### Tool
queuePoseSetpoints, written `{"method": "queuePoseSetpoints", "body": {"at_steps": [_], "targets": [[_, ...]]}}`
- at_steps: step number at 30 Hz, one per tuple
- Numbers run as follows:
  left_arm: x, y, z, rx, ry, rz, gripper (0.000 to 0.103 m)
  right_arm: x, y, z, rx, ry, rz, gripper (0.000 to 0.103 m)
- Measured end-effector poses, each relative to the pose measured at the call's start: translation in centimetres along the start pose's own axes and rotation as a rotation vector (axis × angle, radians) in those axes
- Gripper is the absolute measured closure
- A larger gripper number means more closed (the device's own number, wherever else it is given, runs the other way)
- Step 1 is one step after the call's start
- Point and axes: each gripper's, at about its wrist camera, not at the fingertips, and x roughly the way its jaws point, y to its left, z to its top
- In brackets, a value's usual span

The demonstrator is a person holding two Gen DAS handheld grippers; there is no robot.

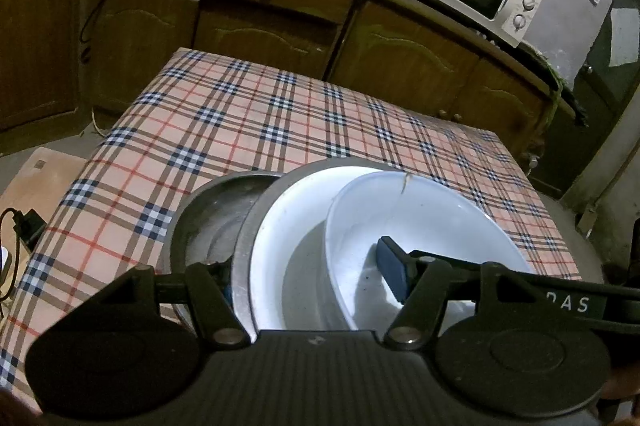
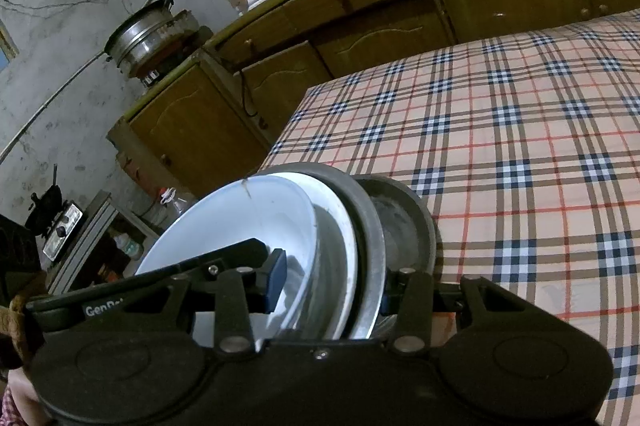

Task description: Organize plates and bowls

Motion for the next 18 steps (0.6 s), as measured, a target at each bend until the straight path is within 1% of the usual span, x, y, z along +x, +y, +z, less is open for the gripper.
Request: {"method": "queuePoseSetpoints", "body": {"at_steps": [18], "targets": [[0.0,1.9,-1.0,-0.029,0.020,0.000,0.036,1.7,1.1,-1.0,-0.020,0.032,-0.002,0.050]]}}
